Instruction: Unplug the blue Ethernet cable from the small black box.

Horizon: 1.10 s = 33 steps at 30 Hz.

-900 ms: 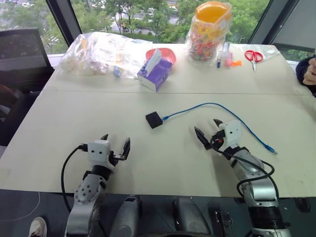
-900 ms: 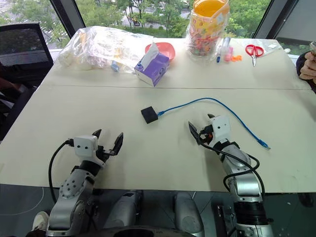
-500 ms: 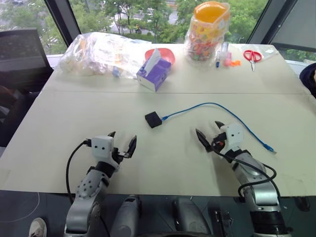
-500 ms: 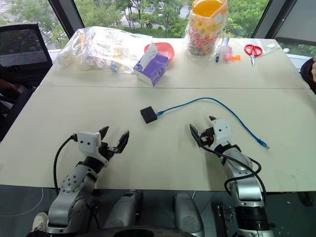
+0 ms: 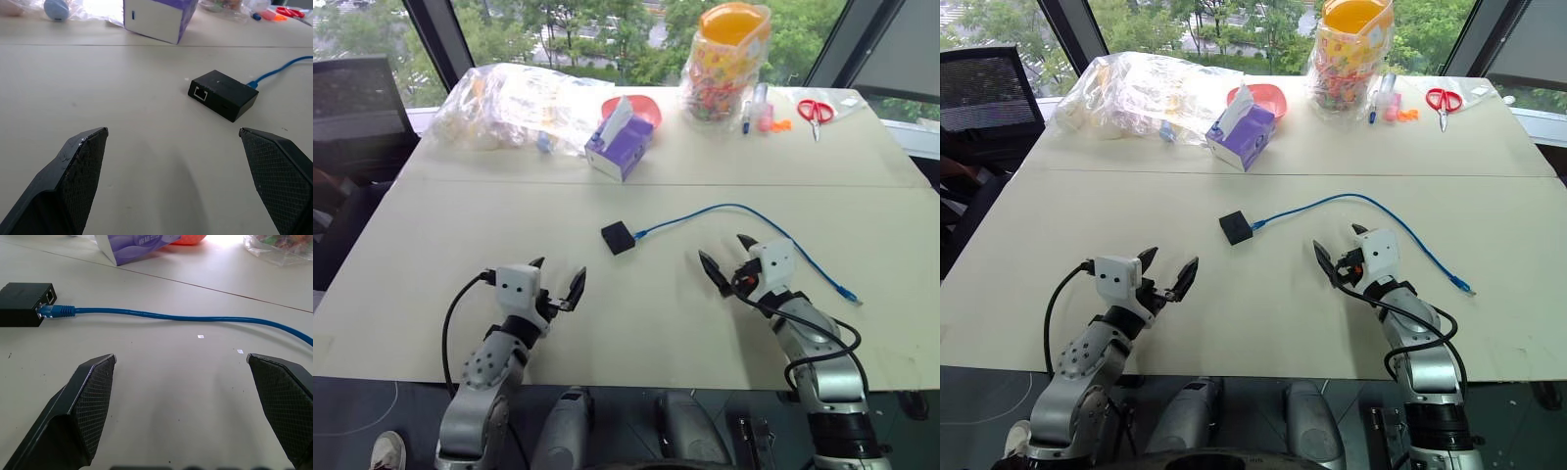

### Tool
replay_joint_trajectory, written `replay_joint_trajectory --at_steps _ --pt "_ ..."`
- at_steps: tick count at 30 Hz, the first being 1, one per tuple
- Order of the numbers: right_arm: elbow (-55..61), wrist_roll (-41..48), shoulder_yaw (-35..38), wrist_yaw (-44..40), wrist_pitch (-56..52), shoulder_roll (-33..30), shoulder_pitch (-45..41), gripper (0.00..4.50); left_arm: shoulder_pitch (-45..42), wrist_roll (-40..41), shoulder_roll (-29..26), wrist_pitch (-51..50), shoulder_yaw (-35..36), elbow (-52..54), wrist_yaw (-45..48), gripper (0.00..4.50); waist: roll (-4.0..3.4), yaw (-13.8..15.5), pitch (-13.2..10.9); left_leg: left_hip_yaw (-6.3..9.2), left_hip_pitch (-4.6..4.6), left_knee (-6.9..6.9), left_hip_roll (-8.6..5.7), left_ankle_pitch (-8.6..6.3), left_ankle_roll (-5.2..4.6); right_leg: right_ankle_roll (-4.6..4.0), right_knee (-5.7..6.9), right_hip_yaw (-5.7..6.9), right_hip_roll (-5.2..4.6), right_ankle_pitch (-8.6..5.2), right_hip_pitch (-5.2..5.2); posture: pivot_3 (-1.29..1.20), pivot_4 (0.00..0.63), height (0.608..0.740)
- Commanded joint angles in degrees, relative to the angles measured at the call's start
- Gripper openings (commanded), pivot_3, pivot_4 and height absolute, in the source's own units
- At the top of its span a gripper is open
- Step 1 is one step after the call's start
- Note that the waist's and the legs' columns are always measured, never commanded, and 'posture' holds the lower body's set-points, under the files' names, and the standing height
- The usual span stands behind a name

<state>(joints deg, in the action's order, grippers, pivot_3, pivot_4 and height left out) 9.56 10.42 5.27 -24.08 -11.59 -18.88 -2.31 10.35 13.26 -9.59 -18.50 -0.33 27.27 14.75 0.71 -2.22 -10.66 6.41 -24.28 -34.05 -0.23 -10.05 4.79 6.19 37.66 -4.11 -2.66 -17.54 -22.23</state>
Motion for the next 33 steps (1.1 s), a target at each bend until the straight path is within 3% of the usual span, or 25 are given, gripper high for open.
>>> replay_joint_trajectory --at_steps 1,6,13,17,19,26,29,33 --pt "0.56 1.14 0.06 -0.59 0.79 0.25 -0.61 4.44 -0.35 0.57 -0.60 0.33 -0.03 2.54 0.54 4.50 0.00 0.00 0.00 0.00 0.00 0.00 0.00 0.00 0.00 0.00 0.00 0.00 0.00 0.00 0.00 0.00 0.150 0.740" --pt "0.01 1.25 -0.27 -1.29 0.57 0.14 -0.81 4.44 -1.12 4.99 -4.41 -2.98 0.26 3.55 6.15 4.50 0.00 0.00 0.00 0.00 0.00 0.00 0.00 0.00 0.00 0.00 0.00 0.00 0.00 0.00 0.01 0.00 0.150 0.740" --pt "-2.94 1.04 -0.66 -1.40 1.48 0.40 -3.39 4.44 -10.89 22.01 -22.94 -15.40 9.05 0.39 24.29 4.50 -0.03 -0.19 -0.03 0.00 0.07 0.00 0.01 0.00 0.00 -0.02 0.13 0.00 0.02 0.00 -0.03 0.00 0.150 0.740" --pt "-3.83 0.87 -0.46 -0.84 2.60 0.93 -3.55 4.44 -21.76 20.86 -31.13 -14.62 9.19 -7.30 31.64 4.50 -0.03 -0.02 -0.04 0.03 0.08 -0.01 0.01 0.01 -0.01 -0.01 0.23 0.03 0.03 -0.01 -0.03 0.00 0.150 0.740" --pt "-3.87 0.78 -0.46 -0.44 2.93 1.27 -3.41 4.44 -26.96 15.99 -33.12 -9.23 5.71 -13.08 35.14 4.50 -0.04 -0.19 -0.03 -0.02 0.09 -0.01 0.00 0.01 -0.01 0.01 0.22 0.01 0.02 -0.01 -0.02 0.00 0.150 0.740" --pt "-1.91 1.44 -0.75 -0.36 2.47 1.77 -2.96 4.44 -39.58 4.56 -32.46 8.48 -3.31 -32.10 45.68 4.50 -0.05 -0.26 -0.05 -0.02 0.09 0.08 0.01 0.01 -0.01 0.06 0.25 0.01 0.03 -0.01 -0.09 0.00 0.150 0.740" --pt "0.77 4.77 -1.82 -4.47 -2.31 0.05 -5.38 4.44 -41.93 3.63 -30.72 10.37 -3.91 -36.47 47.26 4.50 -0.06 -0.45 -0.06 -0.02 0.08 0.06 0.01 0.02 -0.02 0.20 0.31 0.01 0.04 0.06 -0.11 0.00 0.150 0.740" --pt "0.24 7.64 -5.90 -16.40 -10.14 -7.81 -16.63 4.44 -40.98 3.62 -30.26 9.60 -3.79 -37.07 48.94 4.50 -0.21 -1.00 -0.17 -0.04 0.09 0.02 0.01 0.03 -0.03 0.24 0.39 -0.02 0.04 0.08 -0.14 0.00 0.150 0.740"
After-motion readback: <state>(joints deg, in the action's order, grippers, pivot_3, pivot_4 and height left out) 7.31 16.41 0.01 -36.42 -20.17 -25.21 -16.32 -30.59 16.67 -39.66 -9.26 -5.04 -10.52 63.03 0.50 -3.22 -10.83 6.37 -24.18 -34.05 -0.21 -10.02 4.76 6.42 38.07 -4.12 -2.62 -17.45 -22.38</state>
